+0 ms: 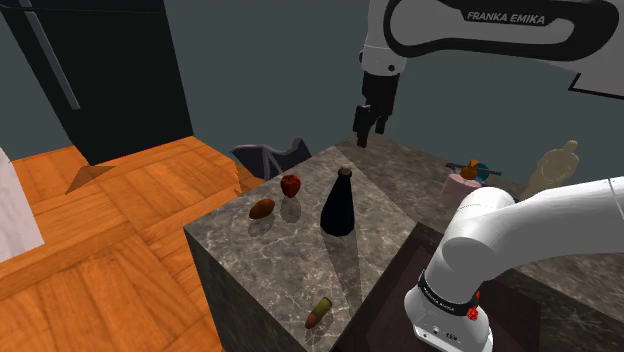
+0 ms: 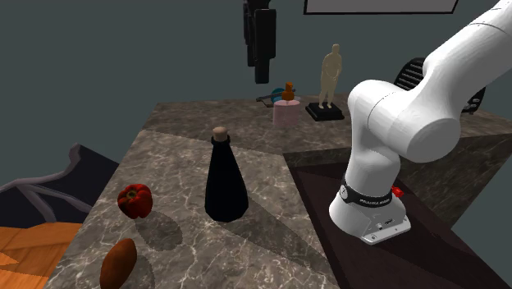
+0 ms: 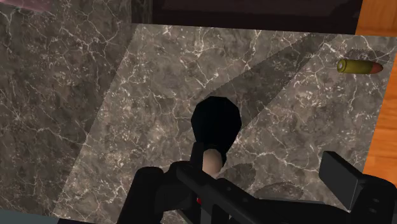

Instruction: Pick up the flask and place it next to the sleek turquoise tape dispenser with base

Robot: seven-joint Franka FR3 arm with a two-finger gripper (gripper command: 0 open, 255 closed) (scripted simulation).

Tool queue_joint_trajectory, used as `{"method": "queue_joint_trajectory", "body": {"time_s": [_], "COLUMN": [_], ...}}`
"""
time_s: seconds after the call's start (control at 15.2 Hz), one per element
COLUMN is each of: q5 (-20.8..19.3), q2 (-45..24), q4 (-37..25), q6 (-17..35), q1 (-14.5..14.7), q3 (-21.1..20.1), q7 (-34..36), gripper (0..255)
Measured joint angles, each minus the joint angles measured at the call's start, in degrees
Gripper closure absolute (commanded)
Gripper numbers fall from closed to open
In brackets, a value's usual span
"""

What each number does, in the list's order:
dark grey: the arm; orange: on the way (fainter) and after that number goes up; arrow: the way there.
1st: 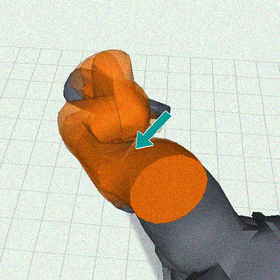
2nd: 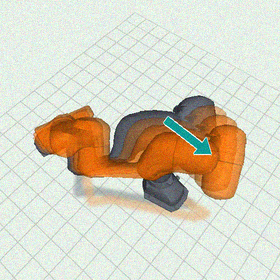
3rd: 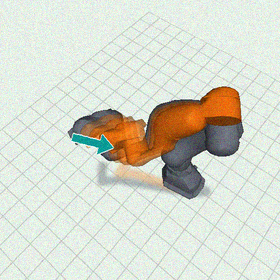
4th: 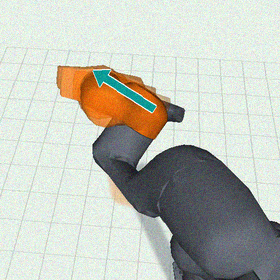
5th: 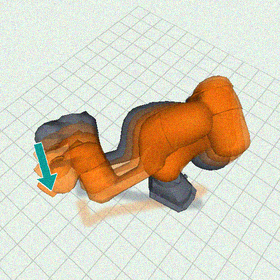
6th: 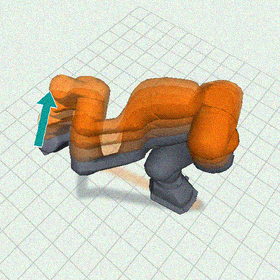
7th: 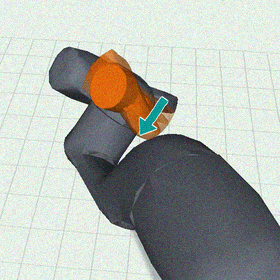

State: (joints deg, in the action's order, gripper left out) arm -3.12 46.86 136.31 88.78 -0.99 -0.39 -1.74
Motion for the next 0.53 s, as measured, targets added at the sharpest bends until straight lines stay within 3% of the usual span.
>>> {"method": "queue_joint_trajectory", "body": {"time_s": [0.2,0.53], "q5": [-0.31,-1.45], "q2": [-0.03,-2.93], "q4": [1.80,8.83], "q6": [2.57,15.43], "q1": [0.28,1.38], "q3": [1.21,6.47], "q7": [-1.87,-9.63], "gripper": [0,0]}}
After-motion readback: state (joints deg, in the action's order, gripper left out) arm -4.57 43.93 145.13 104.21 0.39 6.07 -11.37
